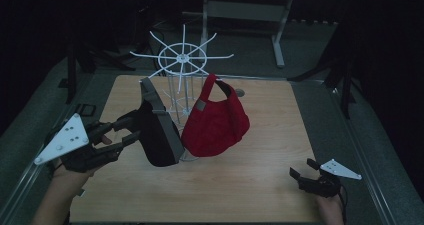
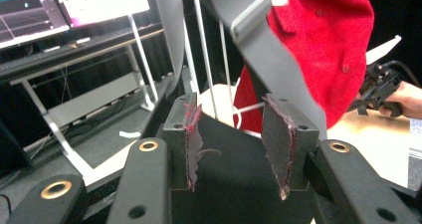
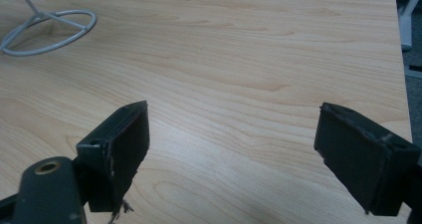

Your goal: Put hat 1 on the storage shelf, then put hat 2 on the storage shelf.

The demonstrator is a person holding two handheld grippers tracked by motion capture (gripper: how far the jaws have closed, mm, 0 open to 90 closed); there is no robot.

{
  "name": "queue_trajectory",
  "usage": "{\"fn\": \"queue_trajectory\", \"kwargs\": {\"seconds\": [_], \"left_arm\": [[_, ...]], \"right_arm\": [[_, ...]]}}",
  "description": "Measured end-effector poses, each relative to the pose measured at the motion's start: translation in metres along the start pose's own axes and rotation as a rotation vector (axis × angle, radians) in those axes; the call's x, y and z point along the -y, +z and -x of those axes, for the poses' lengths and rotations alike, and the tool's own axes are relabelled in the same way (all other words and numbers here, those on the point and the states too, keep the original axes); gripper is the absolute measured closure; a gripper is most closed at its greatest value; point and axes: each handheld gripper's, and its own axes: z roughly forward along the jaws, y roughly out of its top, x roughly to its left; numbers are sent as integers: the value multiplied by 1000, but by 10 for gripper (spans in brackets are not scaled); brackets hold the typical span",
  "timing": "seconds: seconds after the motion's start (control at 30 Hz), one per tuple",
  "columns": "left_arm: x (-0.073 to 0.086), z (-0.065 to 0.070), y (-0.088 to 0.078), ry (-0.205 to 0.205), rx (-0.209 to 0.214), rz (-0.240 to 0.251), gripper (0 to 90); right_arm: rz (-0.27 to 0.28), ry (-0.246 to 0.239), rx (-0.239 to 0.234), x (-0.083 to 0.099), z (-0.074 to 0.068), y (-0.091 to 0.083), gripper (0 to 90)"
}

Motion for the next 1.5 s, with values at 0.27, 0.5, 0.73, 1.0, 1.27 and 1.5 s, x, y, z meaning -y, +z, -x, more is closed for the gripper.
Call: {"fn": "queue_trajectory", "kwargs": {"seconds": [0.27,0.5,0.73,1.0,1.27,1.5], "left_arm": [[34,1,-2,-49,-5,-49,589],[59,1,-3,-88,-29,-84,590],[77,-1,-5,-129,-37,-84,589],[115,5,2,-176,-62,-126,540],[150,5,13,-248,-135,-187,256],[176,5,22,-273,-147,-254,154]], "right_arm": [[-2,2,1,1,1,0,142],[-1,3,2,0,1,0,142],[-1,4,1,0,1,0,142],[-3,2,4,1,2,0,142],[1,4,7,2,3,0,142],[-6,3,9,4,3,1,142]]}}
